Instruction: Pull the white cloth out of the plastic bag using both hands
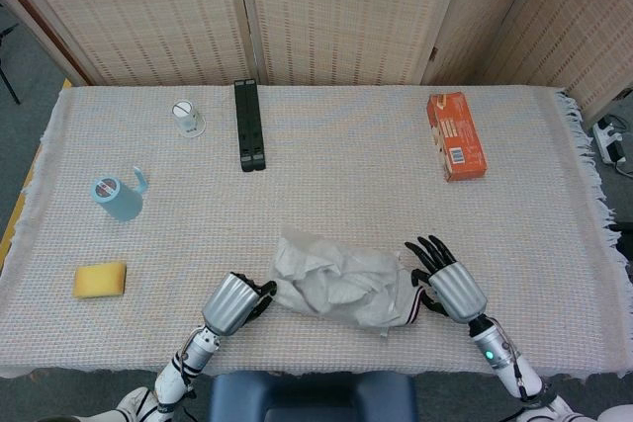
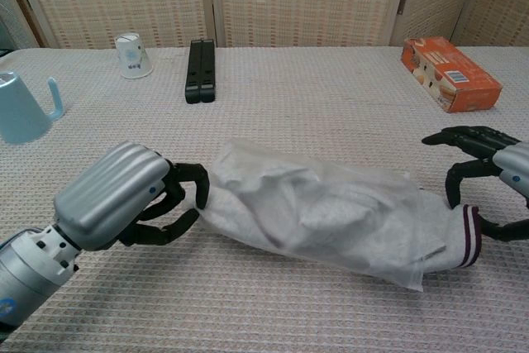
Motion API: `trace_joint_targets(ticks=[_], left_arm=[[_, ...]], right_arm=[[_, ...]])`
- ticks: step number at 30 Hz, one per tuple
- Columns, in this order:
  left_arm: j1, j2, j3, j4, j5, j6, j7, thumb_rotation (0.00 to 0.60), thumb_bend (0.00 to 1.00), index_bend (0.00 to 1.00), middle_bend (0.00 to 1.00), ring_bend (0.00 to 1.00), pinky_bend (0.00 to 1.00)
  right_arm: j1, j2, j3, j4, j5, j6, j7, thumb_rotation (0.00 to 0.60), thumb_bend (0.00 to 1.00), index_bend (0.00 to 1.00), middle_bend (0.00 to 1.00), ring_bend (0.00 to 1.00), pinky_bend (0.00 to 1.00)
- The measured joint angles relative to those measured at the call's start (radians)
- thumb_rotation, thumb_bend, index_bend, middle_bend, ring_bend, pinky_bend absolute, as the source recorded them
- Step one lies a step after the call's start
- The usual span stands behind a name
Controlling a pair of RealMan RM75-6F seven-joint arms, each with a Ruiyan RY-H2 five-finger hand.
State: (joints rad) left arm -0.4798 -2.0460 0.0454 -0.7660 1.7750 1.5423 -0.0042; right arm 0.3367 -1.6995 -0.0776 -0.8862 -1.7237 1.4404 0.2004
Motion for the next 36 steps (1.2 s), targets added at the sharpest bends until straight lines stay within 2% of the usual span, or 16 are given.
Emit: trace_joint_targets(ticks=[8, 20, 30, 31, 32, 33, 34, 35, 36], left_arm=[[-0.005, 0.017, -0.033, 0.088, -0.034, 0.005, -0.037, 0.6, 0.52, 0.76, 1.0, 1.0, 1.0], [-0.019, 0.074, -0.111, 0.206, -0.126, 0.0, -0.083, 0.6, 0.52, 0.76, 1.0, 1.0, 1.0], [0.043, 0.107, -0.098, 0.246, -0.162, 0.001, -0.128, 0.6, 0.52, 0.75, 1.0, 1.0, 1.0], [0.046, 0.108, -0.093, 0.245, -0.161, 0.004, -0.131, 0.6, 0.51, 0.71, 1.0, 1.0, 1.0], [0.048, 0.109, -0.089, 0.241, -0.16, 0.006, -0.134, 0.6, 0.5, 0.67, 1.0, 1.0, 1.0], [0.05, 0.111, -0.084, 0.232, -0.158, 0.003, -0.135, 0.6, 0.46, 0.54, 1.0, 1.0, 1.0], [0.051, 0.114, -0.081, 0.221, -0.156, 0.0, -0.133, 0.6, 0.41, 0.42, 1.0, 1.0, 1.0], [0.052, 0.118, -0.077, 0.207, -0.154, -0.002, -0.13, 0.6, 0.37, 0.34, 1.0, 1.0, 1.0], [0.052, 0.125, -0.072, 0.182, -0.151, -0.004, -0.123, 0.6, 0.3, 0.23, 0.99, 1.0, 1.0]], right_arm=[[-0.012, 0.071, 0.035, -0.015, 0.045, 0.013, 0.01, 0.6, 0.61, 0.7, 0.09, 0.0, 0.0], [-0.031, 0.145, 0.104, 0.007, 0.135, 0.011, 0.026, 0.6, 0.61, 0.7, 0.09, 0.0, 0.0], [-0.058, 0.184, 0.157, 0.045, 0.213, 0.0, 0.067, 0.6, 0.61, 0.69, 0.09, 0.0, 0.0], [-0.06, 0.186, 0.158, 0.045, 0.214, -0.001, 0.071, 0.6, 0.6, 0.64, 0.08, 0.0, 0.0], [-0.061, 0.189, 0.156, 0.041, 0.212, -0.002, 0.073, 0.6, 0.57, 0.51, 0.05, 0.0, 0.0], [-0.062, 0.191, 0.152, 0.036, 0.209, -0.002, 0.075, 0.6, 0.54, 0.41, 0.03, 0.0, 0.0], [-0.063, 0.195, 0.148, 0.029, 0.205, -0.004, 0.076, 0.6, 0.48, 0.24, 0.01, 0.0, 0.0], [-0.064, 0.202, 0.144, 0.015, 0.201, -0.006, 0.077, 0.6, 0.42, 0.11, 0.0, 0.0, 0.0], [-0.065, 0.209, 0.141, 0.002, 0.199, -0.008, 0.076, 0.6, 0.37, 0.04, 0.0, 0.0, 0.0]])
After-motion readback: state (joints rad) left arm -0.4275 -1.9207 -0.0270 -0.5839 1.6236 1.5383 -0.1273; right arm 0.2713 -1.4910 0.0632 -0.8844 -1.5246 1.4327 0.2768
